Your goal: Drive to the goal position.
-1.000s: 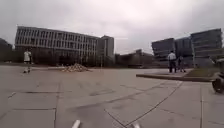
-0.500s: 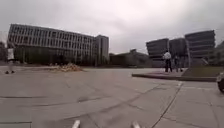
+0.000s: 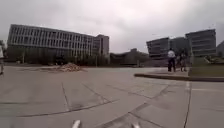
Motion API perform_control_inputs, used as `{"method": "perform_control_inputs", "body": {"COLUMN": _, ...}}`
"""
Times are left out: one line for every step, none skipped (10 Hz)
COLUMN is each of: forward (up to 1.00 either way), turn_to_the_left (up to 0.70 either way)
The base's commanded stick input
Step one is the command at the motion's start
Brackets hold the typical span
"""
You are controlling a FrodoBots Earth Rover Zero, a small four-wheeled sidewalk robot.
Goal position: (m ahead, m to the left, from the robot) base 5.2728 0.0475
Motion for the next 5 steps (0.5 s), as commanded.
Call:
{"method": "perform_control_inputs", "body": {"forward": 0.85, "turn_to_the_left": 0.0}}
{"method": "perform_control_inputs", "body": {"forward": 0.85, "turn_to_the_left": 0.0}}
{"method": "perform_control_inputs", "body": {"forward": 0.85, "turn_to_the_left": 0.0}}
{"method": "perform_control_inputs", "body": {"forward": 0.85, "turn_to_the_left": 0.0}}
{"method": "perform_control_inputs", "body": {"forward": 0.85, "turn_to_the_left": 0.0}}
